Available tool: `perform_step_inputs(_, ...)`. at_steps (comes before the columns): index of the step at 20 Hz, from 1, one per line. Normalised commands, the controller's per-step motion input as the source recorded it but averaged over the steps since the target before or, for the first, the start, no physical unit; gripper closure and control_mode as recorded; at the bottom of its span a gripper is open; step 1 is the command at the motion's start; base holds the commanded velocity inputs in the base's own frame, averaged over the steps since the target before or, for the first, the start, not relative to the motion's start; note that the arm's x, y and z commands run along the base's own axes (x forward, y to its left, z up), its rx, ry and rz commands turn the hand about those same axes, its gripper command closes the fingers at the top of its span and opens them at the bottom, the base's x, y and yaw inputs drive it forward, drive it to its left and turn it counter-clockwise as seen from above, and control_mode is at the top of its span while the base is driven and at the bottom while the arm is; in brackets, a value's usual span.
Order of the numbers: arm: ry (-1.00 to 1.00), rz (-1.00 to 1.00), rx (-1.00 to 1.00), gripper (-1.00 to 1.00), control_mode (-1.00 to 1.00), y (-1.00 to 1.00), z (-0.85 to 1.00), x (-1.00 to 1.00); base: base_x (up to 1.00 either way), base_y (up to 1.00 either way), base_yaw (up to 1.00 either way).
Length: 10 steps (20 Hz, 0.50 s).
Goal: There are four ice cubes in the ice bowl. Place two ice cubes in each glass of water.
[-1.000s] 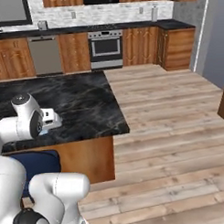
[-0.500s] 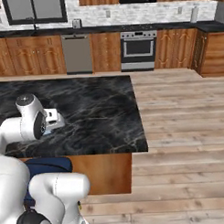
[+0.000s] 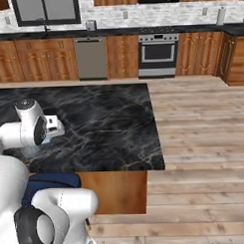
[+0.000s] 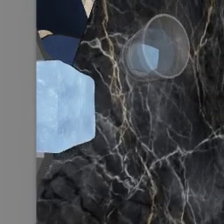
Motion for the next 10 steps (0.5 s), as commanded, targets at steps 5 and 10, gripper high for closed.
perform_step_inputs(5, 0.04, 0.00, -0.01, 1.00, -1.00, 1.00, -0.06, 1.00, 0.00, 0.00, 0.00)
perform_step_inputs(10, 0.29, 0.00, -0.11, 1.00, -1.00, 0.97, -0.23, 0.97, 0.00, 0.00, 0.00)
